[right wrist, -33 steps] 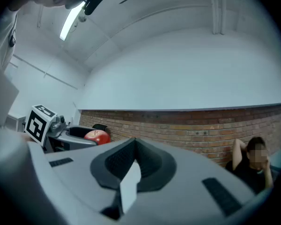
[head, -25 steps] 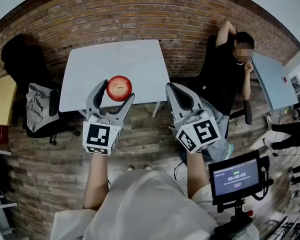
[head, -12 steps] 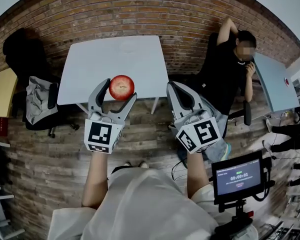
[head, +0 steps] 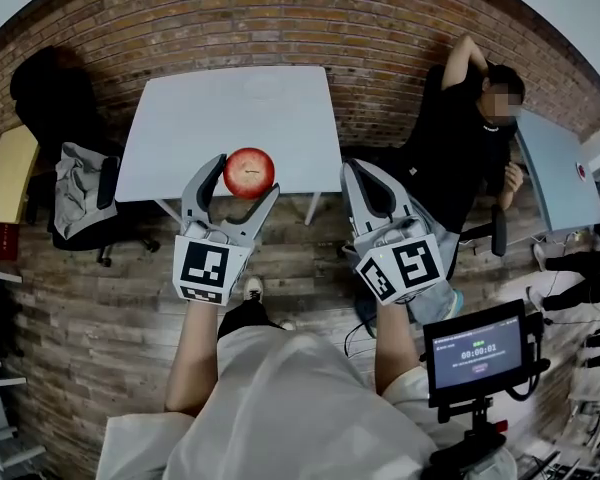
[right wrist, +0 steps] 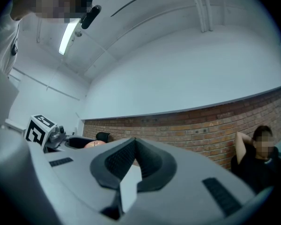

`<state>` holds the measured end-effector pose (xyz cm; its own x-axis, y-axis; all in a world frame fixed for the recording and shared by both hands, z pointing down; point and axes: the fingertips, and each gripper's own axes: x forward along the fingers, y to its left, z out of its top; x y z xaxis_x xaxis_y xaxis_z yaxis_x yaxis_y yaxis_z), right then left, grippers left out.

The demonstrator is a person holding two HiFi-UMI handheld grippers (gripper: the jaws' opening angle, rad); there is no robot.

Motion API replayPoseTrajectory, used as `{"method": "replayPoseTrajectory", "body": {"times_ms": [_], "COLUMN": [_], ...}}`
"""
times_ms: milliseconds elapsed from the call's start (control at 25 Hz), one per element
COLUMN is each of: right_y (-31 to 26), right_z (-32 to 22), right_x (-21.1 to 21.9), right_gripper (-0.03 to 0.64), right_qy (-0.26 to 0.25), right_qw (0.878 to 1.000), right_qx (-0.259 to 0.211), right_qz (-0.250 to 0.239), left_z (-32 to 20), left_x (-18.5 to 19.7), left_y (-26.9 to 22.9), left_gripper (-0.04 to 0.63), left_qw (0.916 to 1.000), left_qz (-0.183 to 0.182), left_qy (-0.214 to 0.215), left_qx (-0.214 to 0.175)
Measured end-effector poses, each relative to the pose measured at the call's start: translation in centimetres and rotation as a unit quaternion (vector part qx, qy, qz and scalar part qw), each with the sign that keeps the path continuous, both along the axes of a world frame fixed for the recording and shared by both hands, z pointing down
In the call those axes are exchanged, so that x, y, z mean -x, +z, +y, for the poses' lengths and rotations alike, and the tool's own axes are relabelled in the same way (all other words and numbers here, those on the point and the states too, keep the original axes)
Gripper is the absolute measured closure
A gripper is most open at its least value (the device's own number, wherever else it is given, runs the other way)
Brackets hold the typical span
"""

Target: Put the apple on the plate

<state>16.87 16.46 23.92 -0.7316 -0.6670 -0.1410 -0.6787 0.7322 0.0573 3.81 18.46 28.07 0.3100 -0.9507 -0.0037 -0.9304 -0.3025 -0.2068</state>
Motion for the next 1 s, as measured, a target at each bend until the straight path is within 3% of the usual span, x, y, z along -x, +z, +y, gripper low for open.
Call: {"method": "replayPoseTrajectory", "body": {"times_ms": [280, 560, 840, 1000], "right_y": [1.1, 2.2, 2.1, 3.3], "right_z": [-3.5, -10.5, -12.0, -17.0], "right_x": [1.1, 5.2, 6.8, 9.1], "right_gripper": [0.614, 0.613, 0.614, 0.614], "right_qy": [0.001, 0.002, 0.007, 0.018], "right_qw": [1.000, 1.000, 0.999, 0.999], "right_qx": [0.007, 0.018, -0.010, 0.016], "right_qz": [0.000, 0.025, 0.032, 0.042], "left_z": [-3.4, -10.6, -13.0, -17.7], "left_x": [1.4, 4.9, 6.0, 8.1], "left_y": [0.6, 1.5, 1.5, 2.5], "left_gripper": [0.222, 0.222, 0.222, 0.222], "left_qw": [1.0000, 0.9999, 0.9998, 0.9994], "left_qz": [0.003, 0.010, 0.010, 0.012], "left_qy": [-0.001, 0.009, 0.012, 0.021], "left_qx": [0.001, 0.007, 0.008, 0.026]}}
